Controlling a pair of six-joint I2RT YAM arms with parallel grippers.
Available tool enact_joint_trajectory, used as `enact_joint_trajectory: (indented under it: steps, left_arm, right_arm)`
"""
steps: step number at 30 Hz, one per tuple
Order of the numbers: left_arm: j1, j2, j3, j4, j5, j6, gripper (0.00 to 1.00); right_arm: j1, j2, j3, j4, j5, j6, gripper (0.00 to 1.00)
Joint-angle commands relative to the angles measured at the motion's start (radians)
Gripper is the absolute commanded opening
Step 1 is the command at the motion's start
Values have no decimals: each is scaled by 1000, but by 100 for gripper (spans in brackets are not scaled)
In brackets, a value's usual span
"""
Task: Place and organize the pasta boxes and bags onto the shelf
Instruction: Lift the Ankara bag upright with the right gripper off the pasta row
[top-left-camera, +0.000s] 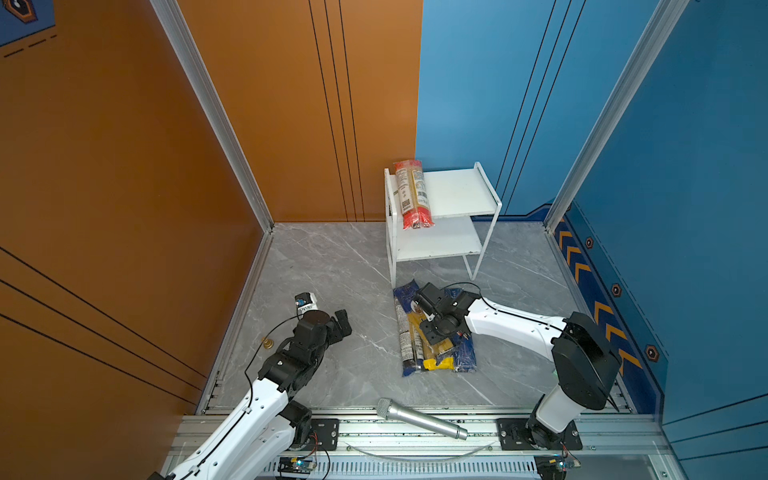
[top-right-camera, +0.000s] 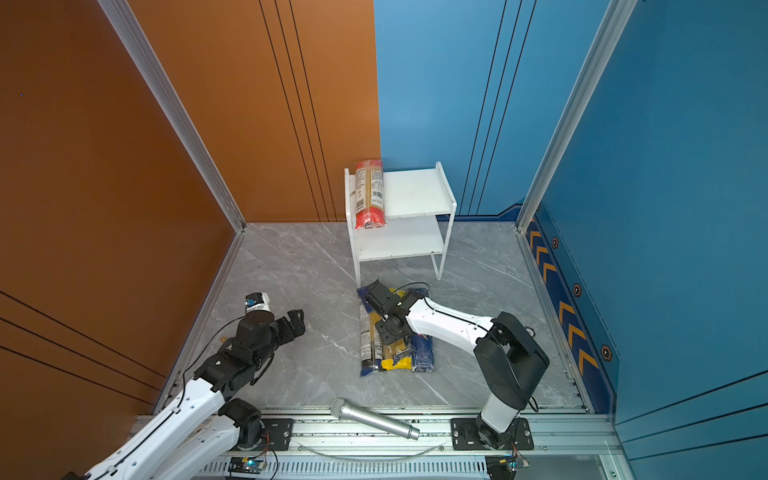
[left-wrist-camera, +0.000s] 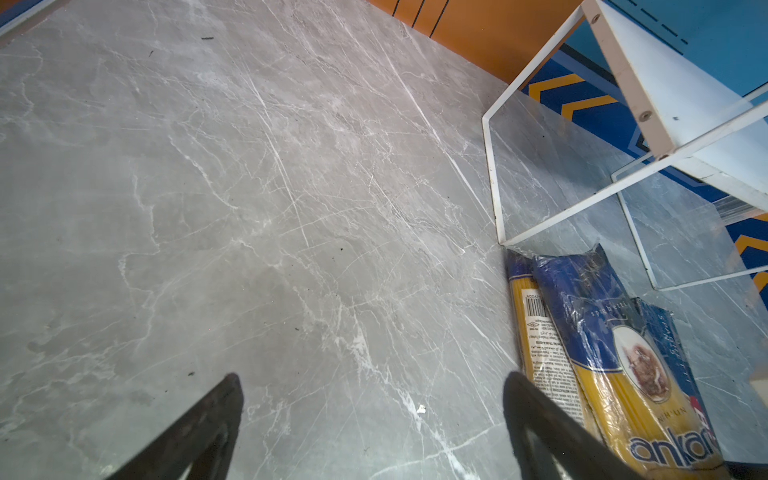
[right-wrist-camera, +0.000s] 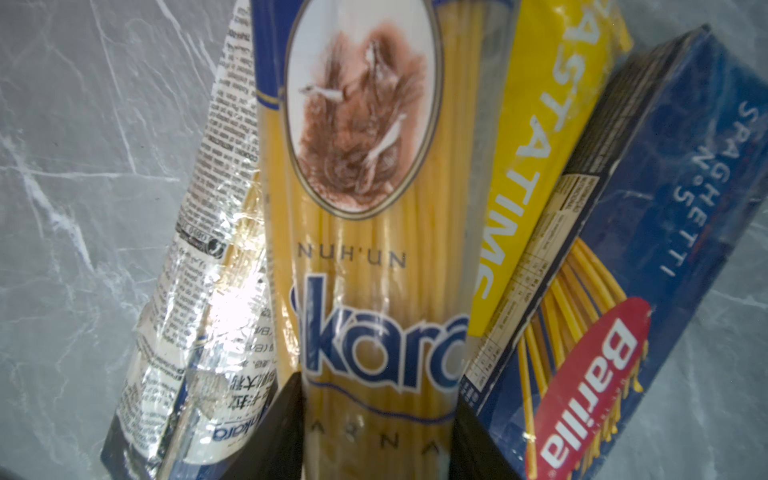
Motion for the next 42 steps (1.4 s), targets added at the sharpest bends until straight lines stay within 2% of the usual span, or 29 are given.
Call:
enact_joint_trajectory:
  steps: [1, 3, 6, 16, 19, 25, 32, 38, 39, 42]
  left_arm:
    - [7, -13, -18, 3, 19, -7, 98]
    - [7, -15, -20, 0, 19, -8, 98]
    - [7, -19, -23, 0, 18, -8, 98]
    - [8, -17, -28, 3, 18, -8, 98]
    - [7, -19, -27, 1, 16, -7, 98]
    - [7, -19, -27, 1, 14, -8, 98]
    - [7, -2, -25, 16, 18, -10, 98]
    - [8, 19, -28, 37, 25, -11, 98]
    - [7, 22, -29, 40, 26, -11, 98]
    - [7, 30, -28, 51, 24, -10, 98]
  right_arm:
    - [26, 27, -22, -31, 3, 11, 58]
    - [33, 21, -27, -31, 6, 6, 67]
    - [46, 8, -38, -31, 26, 0, 70]
    - [58, 43, -63, -23, 69, 1, 71]
    - [56, 43, -62, -23, 71, 0, 64]
    - [43, 4, -59, -23, 57, 3, 41]
    - [14, -70, -42, -27, 18, 6, 22]
    - [-14, -109, 15, -93, -15, -5, 7]
    - [-20, -115, 24, -106, -22, -5, 2]
    - [-47, -145, 43, -132, -88, -7, 0]
